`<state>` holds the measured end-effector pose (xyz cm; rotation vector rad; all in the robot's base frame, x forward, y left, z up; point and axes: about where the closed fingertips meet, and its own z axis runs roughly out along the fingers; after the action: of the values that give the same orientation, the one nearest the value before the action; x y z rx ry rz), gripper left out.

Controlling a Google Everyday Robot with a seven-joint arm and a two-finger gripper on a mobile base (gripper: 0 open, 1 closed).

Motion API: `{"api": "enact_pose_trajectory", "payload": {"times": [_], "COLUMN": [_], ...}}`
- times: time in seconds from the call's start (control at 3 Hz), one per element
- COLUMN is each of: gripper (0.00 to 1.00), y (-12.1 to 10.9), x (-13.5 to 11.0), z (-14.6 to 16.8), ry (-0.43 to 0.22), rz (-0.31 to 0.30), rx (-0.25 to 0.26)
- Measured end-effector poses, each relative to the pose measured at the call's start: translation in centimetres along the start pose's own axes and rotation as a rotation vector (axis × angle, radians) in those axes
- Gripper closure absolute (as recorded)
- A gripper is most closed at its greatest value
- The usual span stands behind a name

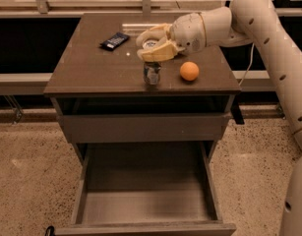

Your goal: Pick redbull can from middle drawer and place on counter

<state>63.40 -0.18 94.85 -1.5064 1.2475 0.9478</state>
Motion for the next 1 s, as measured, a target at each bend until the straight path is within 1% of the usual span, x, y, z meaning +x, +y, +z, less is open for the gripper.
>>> {"api": "enact_pose_trajectory", "payload": {"times": [0.33, 0.67, 1.0], "gripper": [1.00, 1.00, 1.00], "y": [-1.38, -2.34, -2.34], "x": [1.81, 2.51, 2.51], "z": [1.38, 2.32, 2.32], "ry": [-0.011, -0.016, -0.016], "rz": [0.060, 0.105, 0.105], "rx": [0.000, 0.002, 0.002]}}
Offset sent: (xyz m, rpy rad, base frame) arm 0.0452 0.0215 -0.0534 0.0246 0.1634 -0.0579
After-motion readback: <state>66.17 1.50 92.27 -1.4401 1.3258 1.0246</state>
